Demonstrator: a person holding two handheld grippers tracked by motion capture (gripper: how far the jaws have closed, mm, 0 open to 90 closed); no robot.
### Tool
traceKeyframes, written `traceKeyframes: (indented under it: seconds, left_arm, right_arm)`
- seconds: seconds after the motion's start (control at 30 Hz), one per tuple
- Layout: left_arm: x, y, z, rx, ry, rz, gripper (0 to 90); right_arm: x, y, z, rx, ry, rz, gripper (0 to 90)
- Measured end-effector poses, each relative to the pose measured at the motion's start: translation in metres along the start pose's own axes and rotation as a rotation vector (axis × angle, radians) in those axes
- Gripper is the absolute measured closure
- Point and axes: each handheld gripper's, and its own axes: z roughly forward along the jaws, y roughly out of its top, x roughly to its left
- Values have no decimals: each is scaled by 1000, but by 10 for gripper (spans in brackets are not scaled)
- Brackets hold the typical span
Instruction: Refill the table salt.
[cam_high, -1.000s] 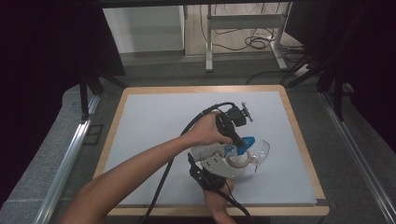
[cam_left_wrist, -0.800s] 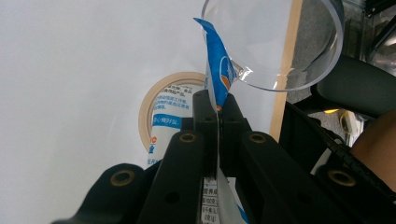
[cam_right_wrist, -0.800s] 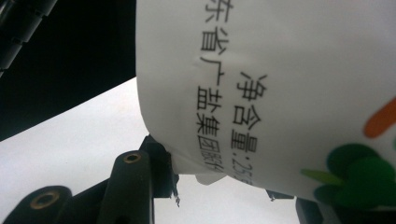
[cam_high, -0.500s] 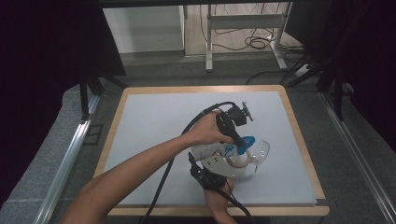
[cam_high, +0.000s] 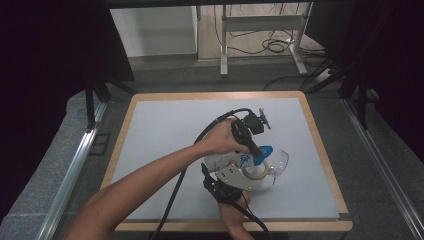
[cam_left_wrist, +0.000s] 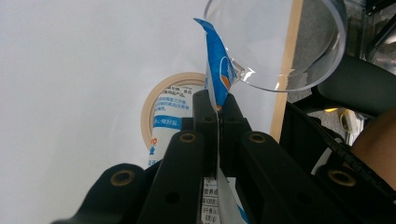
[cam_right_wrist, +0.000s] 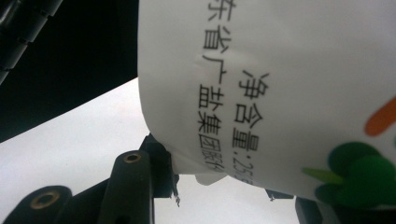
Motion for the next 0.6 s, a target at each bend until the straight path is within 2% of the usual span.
traceKeyframes:
  seconds: [0.6]
  left_arm:
    - [2,1,3,-1,-7,1,899]
  right_arm:
    - [-1,0,-1,-1,5,10,552]
